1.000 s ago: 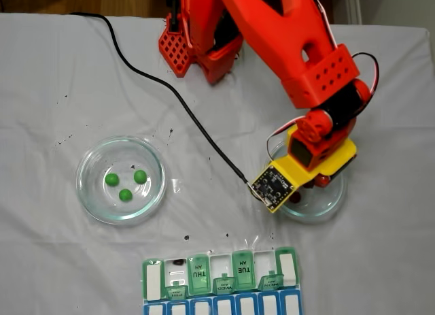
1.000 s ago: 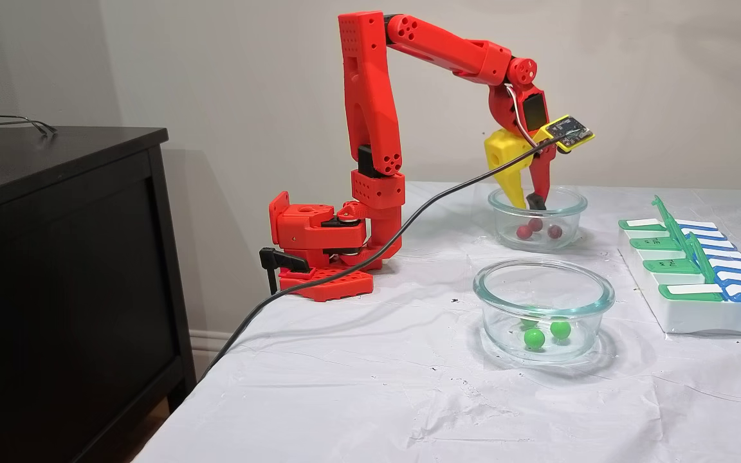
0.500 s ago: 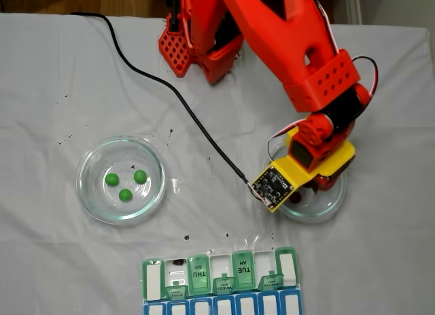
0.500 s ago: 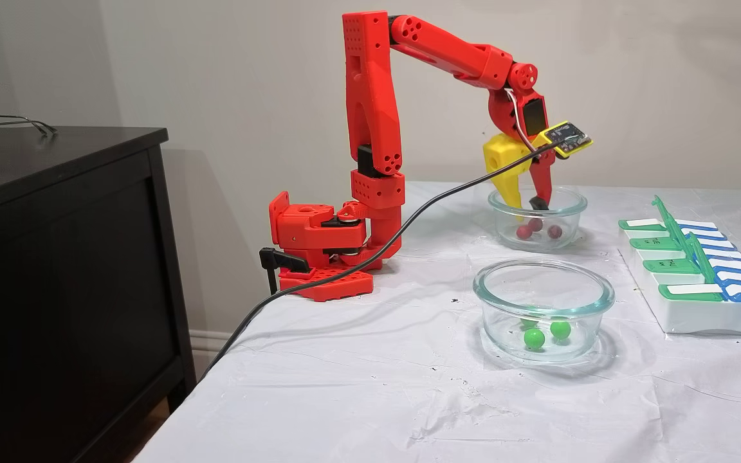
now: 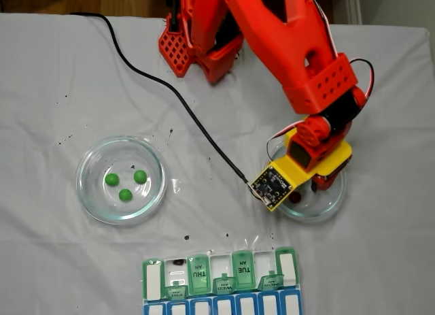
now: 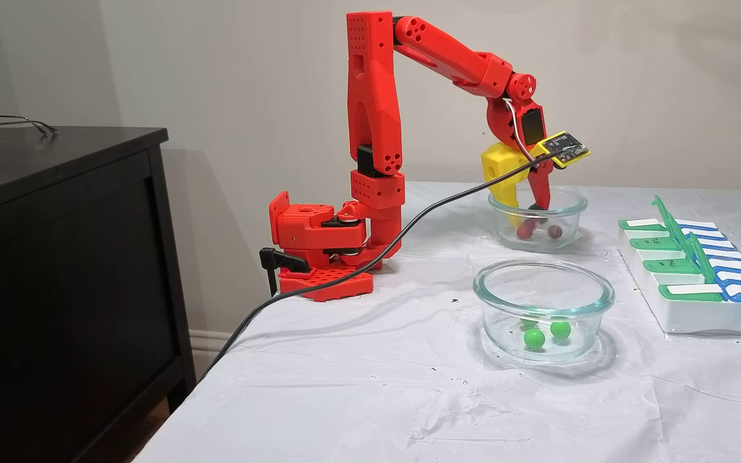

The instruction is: Sort medicines into box.

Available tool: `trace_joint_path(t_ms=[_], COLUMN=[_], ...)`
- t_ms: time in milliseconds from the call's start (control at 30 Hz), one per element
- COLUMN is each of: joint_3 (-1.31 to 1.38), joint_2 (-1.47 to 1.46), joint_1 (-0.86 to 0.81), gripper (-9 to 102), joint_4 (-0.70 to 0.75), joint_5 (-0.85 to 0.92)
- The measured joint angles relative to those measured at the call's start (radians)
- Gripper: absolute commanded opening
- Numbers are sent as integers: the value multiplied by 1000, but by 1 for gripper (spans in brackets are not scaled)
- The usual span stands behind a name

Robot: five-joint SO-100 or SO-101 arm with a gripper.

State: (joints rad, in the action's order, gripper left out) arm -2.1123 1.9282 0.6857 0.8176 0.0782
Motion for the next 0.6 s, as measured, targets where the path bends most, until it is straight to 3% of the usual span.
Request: trace_joint_path(t_ms=[600], joint_3=[-28], joint_2=[-23], joint_1=[6], gripper=[20], joint_4=[-66], joint_5=[0])
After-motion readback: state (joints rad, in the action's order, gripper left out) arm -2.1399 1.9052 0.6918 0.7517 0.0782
